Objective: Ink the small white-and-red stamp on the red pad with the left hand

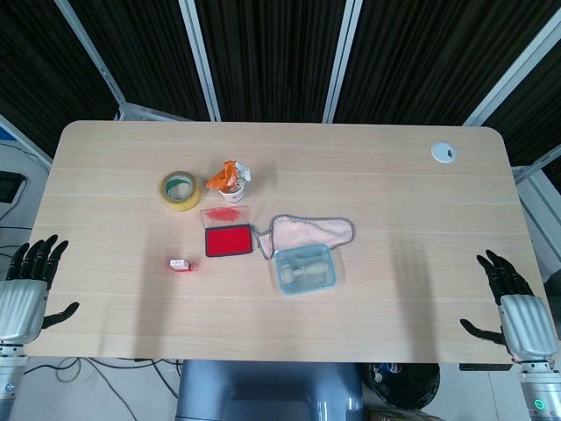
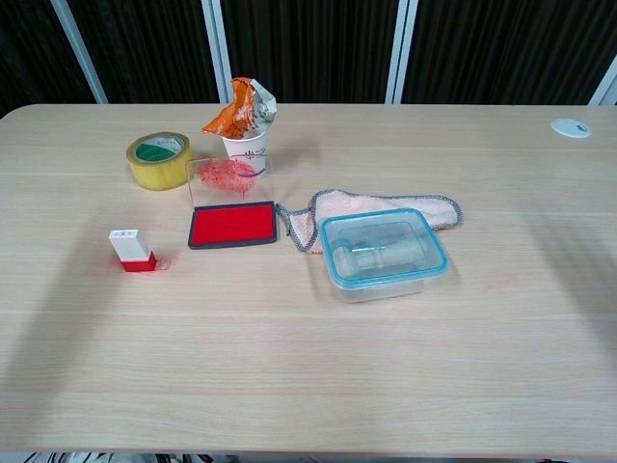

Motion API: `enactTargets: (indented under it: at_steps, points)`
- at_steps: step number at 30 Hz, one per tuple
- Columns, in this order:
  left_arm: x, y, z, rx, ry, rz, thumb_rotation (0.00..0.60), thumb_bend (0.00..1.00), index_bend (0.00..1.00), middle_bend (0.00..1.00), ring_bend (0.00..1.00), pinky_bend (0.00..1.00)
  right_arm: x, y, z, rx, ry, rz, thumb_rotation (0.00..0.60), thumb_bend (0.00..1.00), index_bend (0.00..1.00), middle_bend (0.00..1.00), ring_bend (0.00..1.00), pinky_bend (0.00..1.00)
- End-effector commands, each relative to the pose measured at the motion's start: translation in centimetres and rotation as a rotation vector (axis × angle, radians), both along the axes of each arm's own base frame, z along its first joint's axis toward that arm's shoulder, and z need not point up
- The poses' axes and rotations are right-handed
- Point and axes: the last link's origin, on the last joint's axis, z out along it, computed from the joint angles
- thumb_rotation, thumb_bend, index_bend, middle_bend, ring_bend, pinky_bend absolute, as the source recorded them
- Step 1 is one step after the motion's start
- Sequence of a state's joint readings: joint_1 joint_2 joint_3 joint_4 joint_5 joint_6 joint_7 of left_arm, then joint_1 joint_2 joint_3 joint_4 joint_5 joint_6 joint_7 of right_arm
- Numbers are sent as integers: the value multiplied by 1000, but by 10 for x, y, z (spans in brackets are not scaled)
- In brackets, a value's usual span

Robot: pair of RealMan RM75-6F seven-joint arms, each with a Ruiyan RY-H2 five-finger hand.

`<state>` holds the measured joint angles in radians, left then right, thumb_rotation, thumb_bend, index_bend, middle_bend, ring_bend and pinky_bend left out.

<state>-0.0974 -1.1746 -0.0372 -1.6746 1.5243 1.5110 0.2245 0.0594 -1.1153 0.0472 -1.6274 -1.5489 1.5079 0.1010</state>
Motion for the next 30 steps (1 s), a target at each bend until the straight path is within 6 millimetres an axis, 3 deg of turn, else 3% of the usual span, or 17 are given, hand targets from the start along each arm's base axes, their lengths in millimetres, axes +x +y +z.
enactTargets:
  at_steps: [1,23,30]
  points:
    - [0,0,0,0,0,0,600,0,0,0,0,11,0,0,0,-1,-1,1,600,65,0,0,0,185]
    - [0,5,-6,-29,10,17,600,0,0,0,0,11,-2,-2,0,-5,-2,-14,600,66,0,0,0,185]
    - [12,20,-12,-72,29,3,600,0,0,0,0,11,-3,-2,1,-6,-6,-22,600,65,0,0,0,185]
